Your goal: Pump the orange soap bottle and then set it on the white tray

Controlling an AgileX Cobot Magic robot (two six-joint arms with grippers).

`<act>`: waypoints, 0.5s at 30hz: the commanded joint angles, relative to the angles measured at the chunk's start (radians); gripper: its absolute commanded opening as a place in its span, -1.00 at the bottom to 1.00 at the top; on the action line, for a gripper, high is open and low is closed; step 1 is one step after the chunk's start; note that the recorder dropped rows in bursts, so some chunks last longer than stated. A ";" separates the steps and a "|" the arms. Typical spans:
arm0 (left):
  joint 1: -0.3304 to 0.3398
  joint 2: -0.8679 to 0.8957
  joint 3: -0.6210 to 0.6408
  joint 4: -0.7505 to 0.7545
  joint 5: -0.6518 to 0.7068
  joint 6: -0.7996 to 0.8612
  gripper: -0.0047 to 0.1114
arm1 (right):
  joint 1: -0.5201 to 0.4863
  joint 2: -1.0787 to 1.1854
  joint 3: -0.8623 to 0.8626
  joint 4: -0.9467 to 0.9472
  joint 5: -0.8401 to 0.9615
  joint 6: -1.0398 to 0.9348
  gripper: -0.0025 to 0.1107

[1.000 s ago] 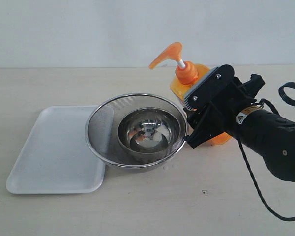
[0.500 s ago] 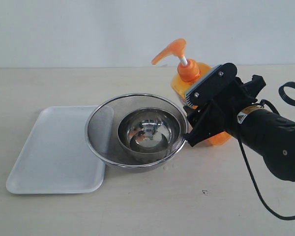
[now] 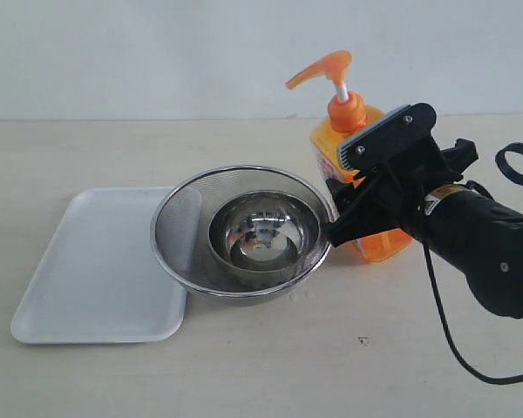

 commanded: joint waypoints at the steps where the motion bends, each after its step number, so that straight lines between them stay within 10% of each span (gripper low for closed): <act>1: -0.001 -0.057 0.048 0.056 0.004 -0.069 -0.84 | 0.003 0.013 0.015 0.030 0.109 0.032 -0.96; 15: -0.001 -0.271 0.235 0.178 0.043 -0.255 -0.84 | 0.003 0.013 0.015 0.072 0.105 0.075 -0.96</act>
